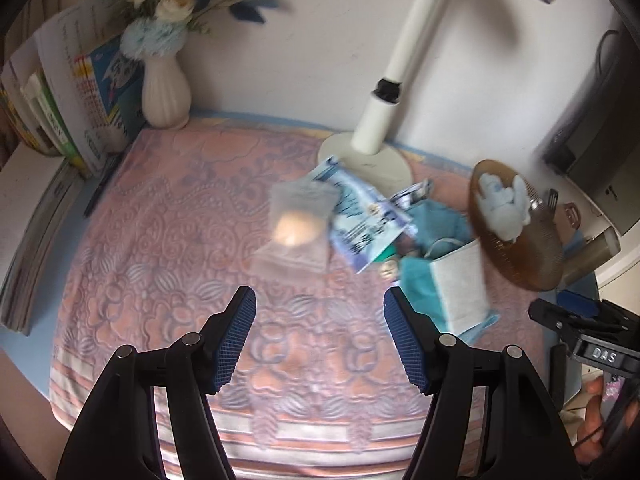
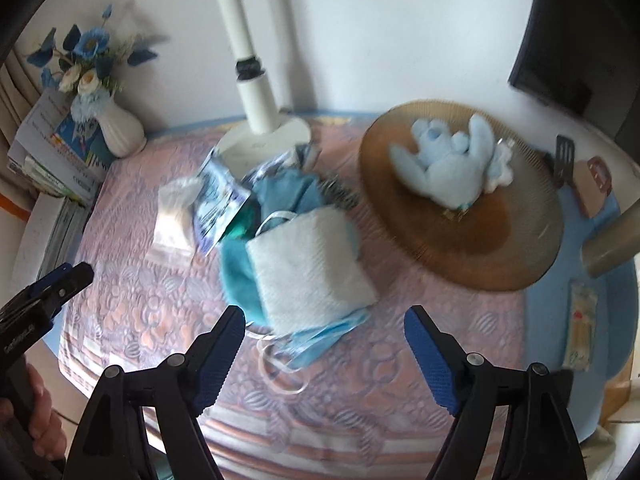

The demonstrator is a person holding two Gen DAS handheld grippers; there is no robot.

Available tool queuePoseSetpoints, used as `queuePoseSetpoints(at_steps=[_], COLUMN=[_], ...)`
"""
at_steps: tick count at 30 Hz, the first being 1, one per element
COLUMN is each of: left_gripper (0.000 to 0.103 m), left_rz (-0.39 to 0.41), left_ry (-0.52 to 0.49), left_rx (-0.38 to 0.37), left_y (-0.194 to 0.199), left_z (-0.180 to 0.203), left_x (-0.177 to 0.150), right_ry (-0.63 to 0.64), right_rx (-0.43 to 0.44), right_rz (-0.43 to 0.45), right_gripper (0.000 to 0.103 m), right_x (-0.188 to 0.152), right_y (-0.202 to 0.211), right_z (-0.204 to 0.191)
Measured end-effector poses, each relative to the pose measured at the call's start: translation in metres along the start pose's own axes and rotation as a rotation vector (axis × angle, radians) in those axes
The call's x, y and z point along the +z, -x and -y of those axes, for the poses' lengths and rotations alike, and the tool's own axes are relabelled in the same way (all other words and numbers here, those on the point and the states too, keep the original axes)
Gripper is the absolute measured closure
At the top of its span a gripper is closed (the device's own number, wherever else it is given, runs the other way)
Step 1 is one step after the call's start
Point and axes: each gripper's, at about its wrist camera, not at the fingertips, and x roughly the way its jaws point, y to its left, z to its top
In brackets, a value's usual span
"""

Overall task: Organize soft objects
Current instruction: 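Grasp the translucent OSTREE pouch with the left tool while the right tool grasps the Dafi packet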

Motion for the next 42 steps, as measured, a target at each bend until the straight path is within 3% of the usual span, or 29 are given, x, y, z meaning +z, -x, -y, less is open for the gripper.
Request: queuePoseSetpoints(at_steps=[4, 10, 16, 21, 23, 29, 32, 36, 39, 42], left_gripper=[0.038, 0.038, 0.038, 0.038, 0.038, 0.038, 0.038, 0.038, 0.039, 0.043], left_rz=[-0.042, -0.105, -0.165, -0.241, -0.238, -0.232, -0.240, -0.268, -0.274, -0.262], left_ry=[0.017, 0.034, -0.061, -0.151, -0.171, -0.164, -0.191, -0.203, -0.220, -0.212], left_rx=[-0.018, -0.066, -0.104, -0.190, -0.178, -0.207, -0.209, -0.271, -0.273, -0.271], left_y=[-0.025, -0.070, -0.101, -0.136, -0.143, -0.158, -0.167, -0.174, -0.179, -0.181], left_z=[-0.024, -0.049, -0.052, -0.043, -0.042, -0.048, -0.044, -0.038, -0.033, -0.031], left_x=[0.006, 0.031, 0.046, 0.051, 0.053, 0.062, 0.063, 0.062, 0.062, 0.063], right_ry=[-0.028, -0.035, -0.085, 0.033, 0.079, 0.118, 0.152, 0.219, 0.261, 0.281], right_rx=[0.014, 0.056, 0.067, 0.118, 0.143, 0.197, 0.189, 0.197, 0.180, 0.205], right_rz=[-0.039, -0.026, 0.011, 0.051, 0.054, 0.013, -0.012, -0.047, -0.077, -0.110], right_gripper=[0.023, 0.023, 0.023, 0.023, 0.032, 0.041, 0.046, 0.053, 0.054, 0.063], right_x=[-0.009, -0.005, 0.016, 0.058, 0.080, 0.121, 0.130, 0.135, 0.136, 0.134], right_y=[-0.010, -0.020, -0.032, -0.055, -0.072, -0.120, -0.140, -0.165, -0.182, -0.195], right_z=[-0.016, -0.033, -0.028, -0.064, -0.079, -0.092, -0.098, -0.106, -0.111, -0.114])
